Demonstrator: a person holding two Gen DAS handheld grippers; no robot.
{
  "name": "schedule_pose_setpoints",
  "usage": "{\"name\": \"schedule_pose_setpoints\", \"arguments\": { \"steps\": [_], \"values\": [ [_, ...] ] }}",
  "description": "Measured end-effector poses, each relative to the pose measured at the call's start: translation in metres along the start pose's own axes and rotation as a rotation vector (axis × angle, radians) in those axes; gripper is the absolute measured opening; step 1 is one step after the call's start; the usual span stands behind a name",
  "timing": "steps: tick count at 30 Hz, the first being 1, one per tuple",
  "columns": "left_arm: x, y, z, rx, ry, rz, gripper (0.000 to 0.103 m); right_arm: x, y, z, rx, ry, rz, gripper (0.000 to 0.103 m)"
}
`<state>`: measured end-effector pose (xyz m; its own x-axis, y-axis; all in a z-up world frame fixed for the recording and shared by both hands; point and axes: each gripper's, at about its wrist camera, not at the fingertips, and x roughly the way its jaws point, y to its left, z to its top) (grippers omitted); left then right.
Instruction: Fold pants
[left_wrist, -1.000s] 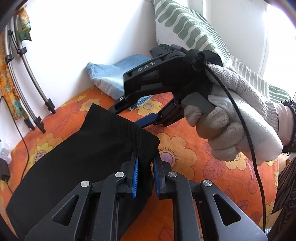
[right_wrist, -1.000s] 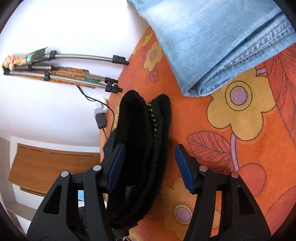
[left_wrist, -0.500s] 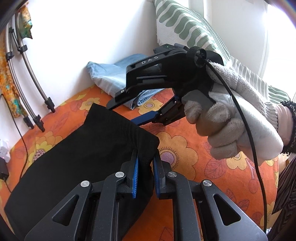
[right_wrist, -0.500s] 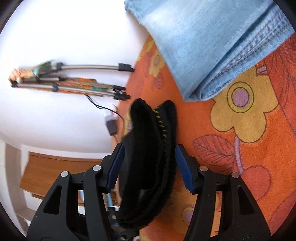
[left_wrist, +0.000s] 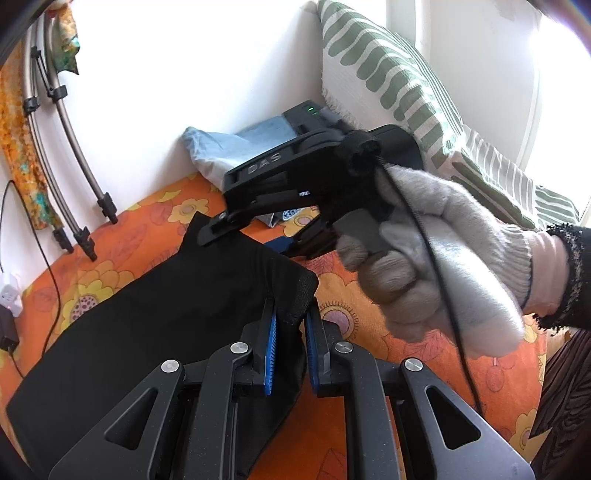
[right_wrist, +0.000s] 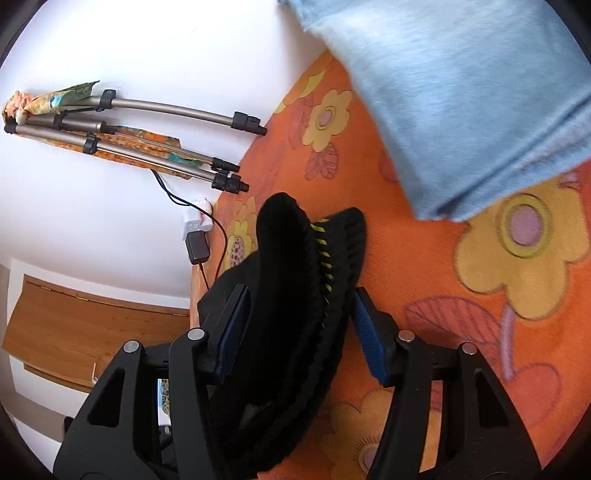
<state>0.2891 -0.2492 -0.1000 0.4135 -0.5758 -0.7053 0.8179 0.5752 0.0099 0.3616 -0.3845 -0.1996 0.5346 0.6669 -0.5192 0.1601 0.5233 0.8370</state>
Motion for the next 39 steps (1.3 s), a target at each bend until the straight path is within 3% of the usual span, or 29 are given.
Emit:
{"name": "schedule_pose_setpoints", "arguments": {
  "steps": [2, 5, 12, 24, 31, 39],
  "values": [
    [-0.002, -0.001, -0.001, -0.003, -0.003, -0.002, 0.012, 0.003, -0.002, 0.000, 0.012, 0.003, 0.006, 0.026],
    [-0.005, 0.002, -0.003, -0.023, -0.010, -0.005, 0.012, 0.002, -0.001, 0.001, 0.022, -0.005, 0.003, 0.018],
    [-0.028, 0.005, -0.003, -0.072, -0.071, -0.022, 0.012, -0.014, 0.037, -0.001, -0.047, -0.043, -0.021, 0.017],
    [-0.105, 0.044, -0.028, -0.195, -0.160, 0.039, 0.012, -0.007, 0.137, -0.029, -0.172, -0.074, -0.025, 0.017],
    [-0.147, 0.083, -0.066, -0.303, -0.191, 0.081, 0.011, 0.051, 0.216, -0.063, -0.301, -0.015, -0.063, 0.016],
    [-0.182, 0.140, -0.125, -0.475, -0.205, 0.135, 0.011, 0.128, 0.258, -0.095, -0.366, 0.067, -0.095, 0.016]
  ]
}}
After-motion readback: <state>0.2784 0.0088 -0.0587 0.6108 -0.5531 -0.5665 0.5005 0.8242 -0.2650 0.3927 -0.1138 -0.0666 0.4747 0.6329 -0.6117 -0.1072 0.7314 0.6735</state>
